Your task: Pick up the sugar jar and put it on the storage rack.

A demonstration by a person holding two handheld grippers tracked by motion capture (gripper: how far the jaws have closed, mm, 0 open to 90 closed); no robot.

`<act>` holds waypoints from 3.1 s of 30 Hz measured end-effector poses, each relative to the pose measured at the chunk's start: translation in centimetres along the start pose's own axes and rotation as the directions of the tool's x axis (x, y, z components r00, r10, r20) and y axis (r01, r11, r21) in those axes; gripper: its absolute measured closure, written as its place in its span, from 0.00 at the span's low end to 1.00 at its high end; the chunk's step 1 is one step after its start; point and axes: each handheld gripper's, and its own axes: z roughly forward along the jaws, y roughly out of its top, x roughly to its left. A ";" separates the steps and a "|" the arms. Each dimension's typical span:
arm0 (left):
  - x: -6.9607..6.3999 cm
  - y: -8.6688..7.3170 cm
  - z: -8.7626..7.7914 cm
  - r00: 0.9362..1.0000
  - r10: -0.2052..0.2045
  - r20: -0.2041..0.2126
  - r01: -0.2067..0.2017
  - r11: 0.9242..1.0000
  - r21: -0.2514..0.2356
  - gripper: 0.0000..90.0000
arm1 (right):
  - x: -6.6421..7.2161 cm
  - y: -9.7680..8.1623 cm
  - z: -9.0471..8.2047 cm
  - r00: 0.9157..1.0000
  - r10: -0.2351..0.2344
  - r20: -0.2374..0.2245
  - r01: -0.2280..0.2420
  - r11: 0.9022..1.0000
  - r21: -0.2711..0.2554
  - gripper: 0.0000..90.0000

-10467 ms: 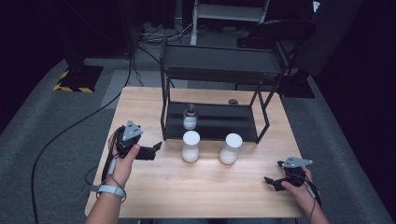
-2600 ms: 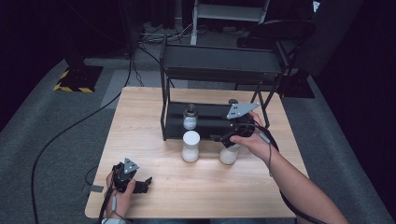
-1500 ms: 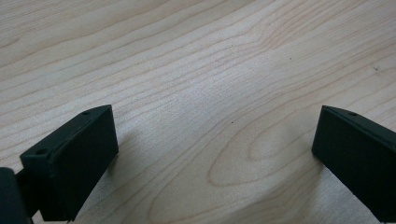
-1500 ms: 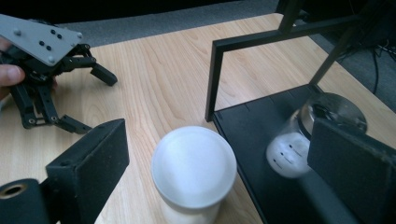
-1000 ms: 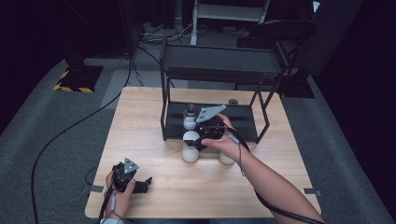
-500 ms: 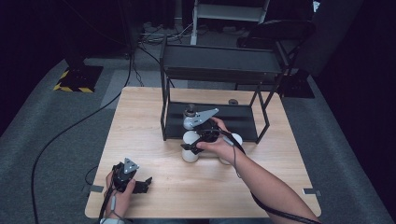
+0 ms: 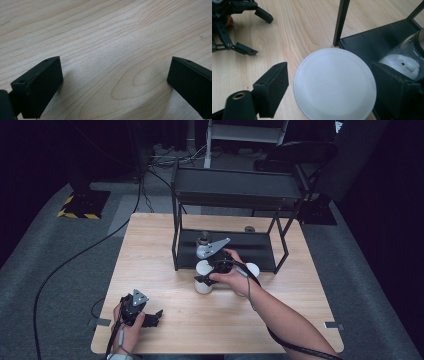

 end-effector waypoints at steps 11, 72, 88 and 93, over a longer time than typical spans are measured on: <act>0.0 0.0 0.0 1.000 0.000 0.000 0.000 1.000 -0.001 0.00 | -0.4 0.2 0.6 1.000 0.000 -0.007 0.001 0.999 0.050 0.36; 0.0 0.0 0.0 1.000 -0.002 -0.001 0.002 1.000 0.000 0.00 | -2.9 2.8 -6.8 0.998 -0.002 0.065 0.005 0.999 -0.036 0.38; 0.0 0.0 0.0 1.000 -0.003 0.000 0.003 1.000 0.000 0.00 | -5.1 2.3 -7.7 0.996 0.031 0.078 -0.028 0.998 -0.049 0.38; 0.0 0.0 0.0 1.000 -0.001 0.000 0.001 1.000 0.000 0.00 | -5.9 2.0 -7.9 0.995 0.041 0.089 -0.036 0.998 -0.055 0.38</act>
